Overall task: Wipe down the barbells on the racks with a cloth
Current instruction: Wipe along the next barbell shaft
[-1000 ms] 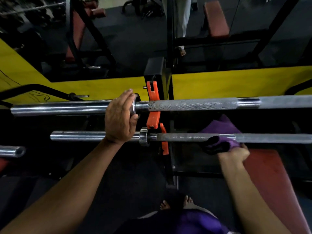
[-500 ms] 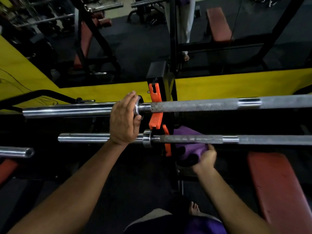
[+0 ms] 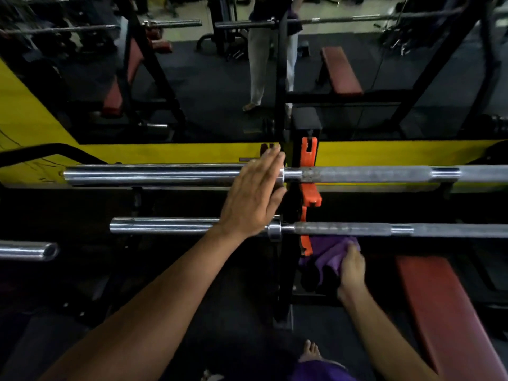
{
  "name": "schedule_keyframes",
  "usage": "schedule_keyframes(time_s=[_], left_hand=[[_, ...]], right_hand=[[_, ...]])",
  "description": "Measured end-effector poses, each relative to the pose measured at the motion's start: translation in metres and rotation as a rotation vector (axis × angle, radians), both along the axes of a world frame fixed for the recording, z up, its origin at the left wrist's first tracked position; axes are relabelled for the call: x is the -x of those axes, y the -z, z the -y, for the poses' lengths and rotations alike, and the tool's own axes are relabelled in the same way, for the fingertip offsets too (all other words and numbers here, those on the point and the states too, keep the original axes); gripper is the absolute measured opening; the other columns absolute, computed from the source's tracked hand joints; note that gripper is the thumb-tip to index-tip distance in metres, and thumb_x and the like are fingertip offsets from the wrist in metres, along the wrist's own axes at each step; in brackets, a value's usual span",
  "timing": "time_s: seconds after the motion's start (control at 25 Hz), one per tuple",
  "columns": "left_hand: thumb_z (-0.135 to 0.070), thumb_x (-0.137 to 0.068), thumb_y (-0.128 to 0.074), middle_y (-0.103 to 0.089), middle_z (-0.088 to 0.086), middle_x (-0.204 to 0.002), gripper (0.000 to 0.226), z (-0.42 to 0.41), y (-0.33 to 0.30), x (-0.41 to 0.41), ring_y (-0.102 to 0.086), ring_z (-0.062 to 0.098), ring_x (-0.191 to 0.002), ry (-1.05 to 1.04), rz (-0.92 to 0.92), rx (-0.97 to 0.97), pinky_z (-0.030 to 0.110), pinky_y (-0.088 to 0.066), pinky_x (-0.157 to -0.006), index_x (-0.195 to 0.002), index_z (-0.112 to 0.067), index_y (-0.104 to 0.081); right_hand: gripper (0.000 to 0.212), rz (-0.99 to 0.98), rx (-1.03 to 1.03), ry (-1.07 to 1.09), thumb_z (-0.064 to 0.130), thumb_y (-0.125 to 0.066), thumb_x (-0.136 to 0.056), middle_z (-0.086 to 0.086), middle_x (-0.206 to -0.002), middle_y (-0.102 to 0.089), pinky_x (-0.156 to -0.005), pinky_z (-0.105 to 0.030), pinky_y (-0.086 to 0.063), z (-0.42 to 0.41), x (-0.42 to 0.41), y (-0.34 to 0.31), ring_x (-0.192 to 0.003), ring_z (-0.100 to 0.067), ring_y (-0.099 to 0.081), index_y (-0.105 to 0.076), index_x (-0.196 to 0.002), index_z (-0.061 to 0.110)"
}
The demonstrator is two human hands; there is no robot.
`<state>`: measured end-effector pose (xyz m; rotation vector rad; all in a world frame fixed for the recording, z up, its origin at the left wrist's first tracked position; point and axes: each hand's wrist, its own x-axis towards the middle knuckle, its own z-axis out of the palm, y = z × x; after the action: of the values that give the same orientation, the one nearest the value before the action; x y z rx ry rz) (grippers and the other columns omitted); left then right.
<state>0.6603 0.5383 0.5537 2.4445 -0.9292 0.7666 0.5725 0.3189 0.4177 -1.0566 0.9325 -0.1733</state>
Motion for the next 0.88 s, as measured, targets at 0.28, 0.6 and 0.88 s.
schedule_keyframes(time_s=[0.28,0.6,0.88], left_hand=[[-0.024,-0.099,-0.058,-0.027,0.003,-0.164,0.066,-0.155,0.066,0.02,-0.022,0.013,-0.152,0.145,-0.101,-0.294,0.032,-0.003,-0.127,-0.157,-0.013,-0.028],[-0.051,-0.102,-0.039,-0.017,-0.001,-0.168,0.072,-0.226,0.106,-0.036,-0.017,0.012,-0.154,0.251,-0.236,-0.627,0.035,-0.006,-0.126,-0.162,-0.021,-0.013],[-0.035,-0.104,-0.032,-0.025,0.0,-0.165,0.06,-0.227,0.121,-0.039,-0.028,0.012,-0.15,0.259,-0.255,-0.533,0.033,-0.021,-0.122,-0.16,-0.016,-0.021]], right_hand=[[0.023,0.085,0.817,-0.118,0.021,-0.042,-0.108,-0.007,-0.106,-0.063,-0.083,-0.025,-0.036,-0.074,0.074,-0.061,-0.1,-0.025,-0.058,-0.058,-0.12,0.01],[0.037,0.103,1.329,-0.653,0.028,-0.051,-0.104,-0.007,-0.14,-0.049,-0.106,-0.037,-0.041,-0.127,0.01,-0.055,-0.128,-0.023,-0.048,-0.049,-0.138,0.011],[0.05,-0.243,1.656,-0.832,0.035,-0.058,-0.09,-0.023,-0.121,-0.057,-0.094,-0.05,-0.048,-0.146,-0.061,-0.05,-0.109,-0.044,-0.057,-0.054,-0.129,0.004]])
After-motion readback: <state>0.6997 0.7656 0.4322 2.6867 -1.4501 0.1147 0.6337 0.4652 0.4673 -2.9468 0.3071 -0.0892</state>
